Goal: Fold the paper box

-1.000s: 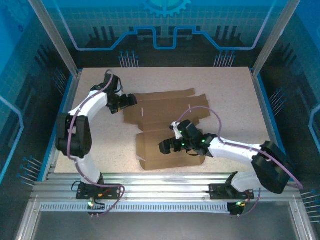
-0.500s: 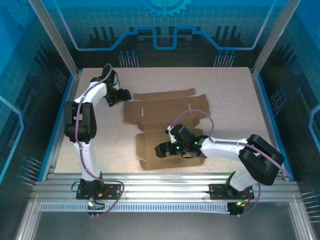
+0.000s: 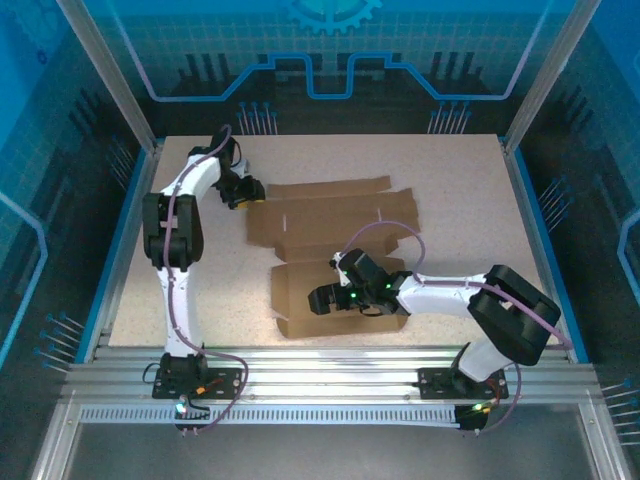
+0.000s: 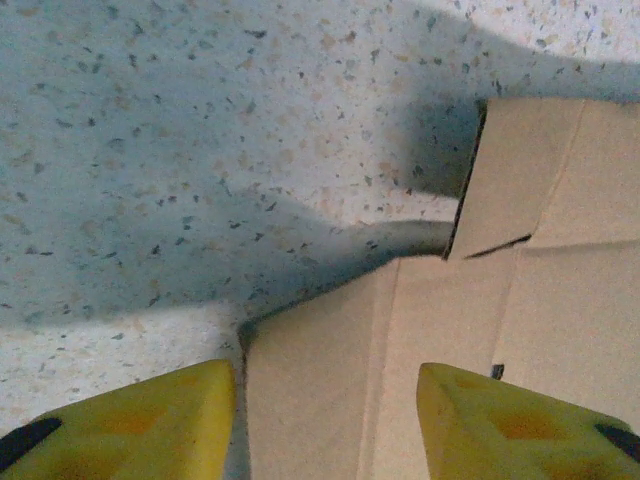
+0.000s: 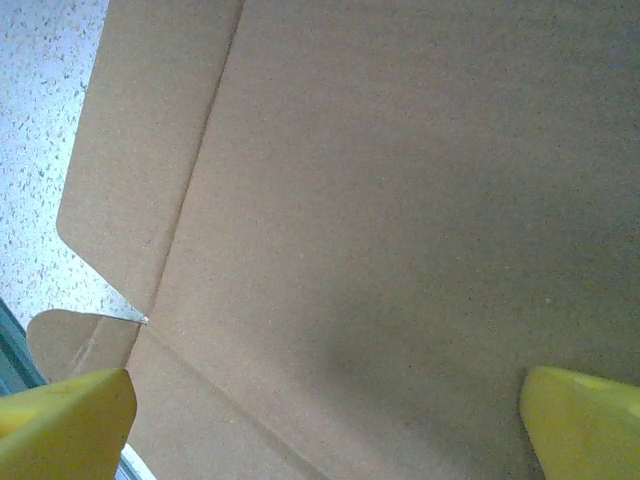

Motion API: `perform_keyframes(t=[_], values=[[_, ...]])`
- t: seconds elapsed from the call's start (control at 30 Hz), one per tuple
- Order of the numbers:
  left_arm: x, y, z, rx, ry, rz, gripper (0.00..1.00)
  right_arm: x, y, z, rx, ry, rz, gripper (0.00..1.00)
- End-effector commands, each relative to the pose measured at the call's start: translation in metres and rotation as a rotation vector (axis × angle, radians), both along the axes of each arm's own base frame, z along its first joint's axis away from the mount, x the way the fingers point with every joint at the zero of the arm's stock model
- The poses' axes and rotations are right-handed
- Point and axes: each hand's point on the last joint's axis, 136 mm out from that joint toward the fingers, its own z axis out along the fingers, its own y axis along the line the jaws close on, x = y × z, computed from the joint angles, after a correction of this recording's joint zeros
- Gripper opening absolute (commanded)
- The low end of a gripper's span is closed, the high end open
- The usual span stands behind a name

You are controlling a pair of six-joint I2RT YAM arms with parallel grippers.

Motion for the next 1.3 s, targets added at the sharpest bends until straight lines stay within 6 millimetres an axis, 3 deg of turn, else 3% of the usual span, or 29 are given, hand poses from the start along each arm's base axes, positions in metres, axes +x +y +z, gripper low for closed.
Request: perform_keyframes(t=[0.0, 0.23, 0.3, 0.43, 0.93, 1.27], values=[[-0.017, -0.003, 0.001, -0.047, 0.086, -0.041, 0.51, 0.0, 0.001, -0.009, 0.006, 0.04, -0.013, 1.0], [-0.022, 0.0, 0.008, -0.074, 0.094, -0.072, 0.45, -0.003, -0.003, -0.021, -0.024, 0.073, -0.021, 1.0], [-0.021, -0.001, 0.012, -0.073, 0.079, -0.093, 0.37, -0.003, -0.003, -0.023, -0.025, 0.078, -0.023, 1.0], [-0.017, -0.003, 0.02, -0.092, 0.051, -0.126, 0.32, -0.003, -0.003, -0.024, -0.024, 0.081, -0.023, 1.0], [0.0, -0.014, 0.021, -0.175, 0.07, -0.145, 0.31, -0.004, -0.005, -0.026, -0.033, 0.081, -0.02, 1.0], [-0.007, -0.016, 0.008, -0.192, 0.141, -0.147, 0.25, -0.005, -0.007, -0.029, -0.043, 0.085, -0.022, 1.0]])
